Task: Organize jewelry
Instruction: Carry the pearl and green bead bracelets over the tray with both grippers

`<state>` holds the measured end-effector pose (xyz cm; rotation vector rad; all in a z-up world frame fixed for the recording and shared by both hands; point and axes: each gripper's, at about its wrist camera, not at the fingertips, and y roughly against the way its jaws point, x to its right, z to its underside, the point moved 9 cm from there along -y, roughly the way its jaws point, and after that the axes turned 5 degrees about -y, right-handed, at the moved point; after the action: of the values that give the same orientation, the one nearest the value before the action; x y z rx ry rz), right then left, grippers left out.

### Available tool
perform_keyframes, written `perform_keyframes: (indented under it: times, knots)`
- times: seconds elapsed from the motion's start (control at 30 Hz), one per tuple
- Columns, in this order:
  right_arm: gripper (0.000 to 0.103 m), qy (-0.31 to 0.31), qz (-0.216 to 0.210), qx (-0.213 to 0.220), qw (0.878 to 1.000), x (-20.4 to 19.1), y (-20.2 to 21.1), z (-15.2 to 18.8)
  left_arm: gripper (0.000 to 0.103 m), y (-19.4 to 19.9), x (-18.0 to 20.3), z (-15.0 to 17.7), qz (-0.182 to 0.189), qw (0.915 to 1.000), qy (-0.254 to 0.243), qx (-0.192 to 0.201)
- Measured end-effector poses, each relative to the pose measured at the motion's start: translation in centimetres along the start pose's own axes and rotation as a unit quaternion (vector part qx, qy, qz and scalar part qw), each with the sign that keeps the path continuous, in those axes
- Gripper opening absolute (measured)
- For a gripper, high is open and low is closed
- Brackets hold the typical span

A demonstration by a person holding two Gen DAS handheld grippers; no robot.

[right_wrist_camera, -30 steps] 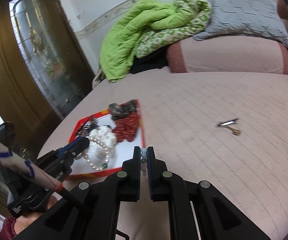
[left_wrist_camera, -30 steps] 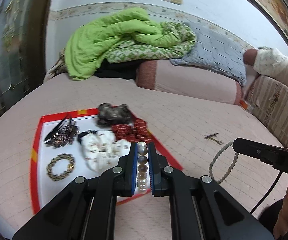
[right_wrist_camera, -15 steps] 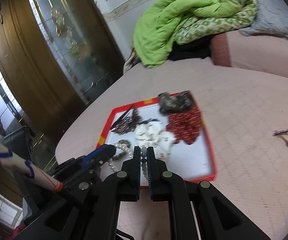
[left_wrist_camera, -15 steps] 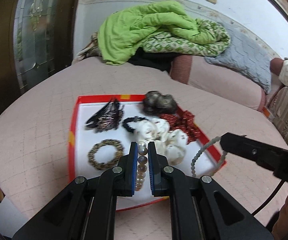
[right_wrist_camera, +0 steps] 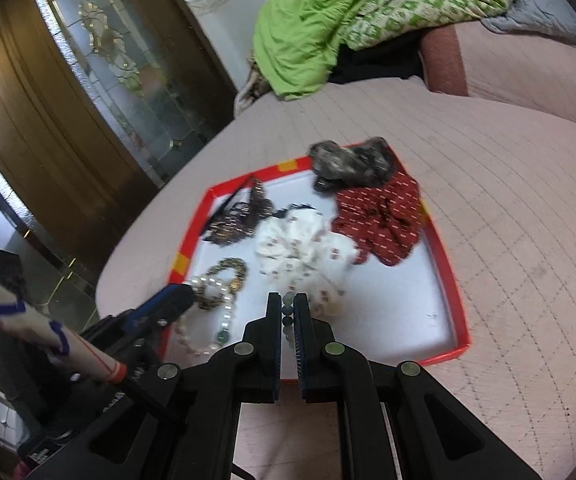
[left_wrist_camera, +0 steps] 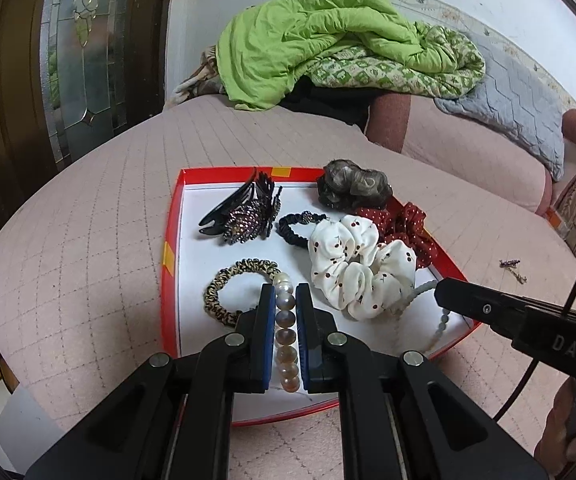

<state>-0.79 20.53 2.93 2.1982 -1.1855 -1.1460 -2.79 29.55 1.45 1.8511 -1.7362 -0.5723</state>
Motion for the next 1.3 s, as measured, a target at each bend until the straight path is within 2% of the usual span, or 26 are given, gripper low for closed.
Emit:
perform_keyframes:
  times: [0.23, 0.83, 1.3]
  knots:
    - [0.007, -0.011, 0.023, 0.000, 1.000, 2.3, -0.3, -0.2, 0.010, -0.4, 0.3, 0.1, -0.005, 0.9999, -0.008, -0.005]
    - [0.007, -0.018, 0.053, -0.002, 0.998, 4.6, -0.7, -0.1, 0.010, -1.3, 1.3, 0.3, -0.004, 0.9997, -0.021, -0.014]
    - [0.007, -0.022, 0.065, -0.004, 0.998, 6.0, -1.5, -0.1, 0.010, -2.4, 3.7, 0.5, 0.014, 0.9986, -0.044, -0.026]
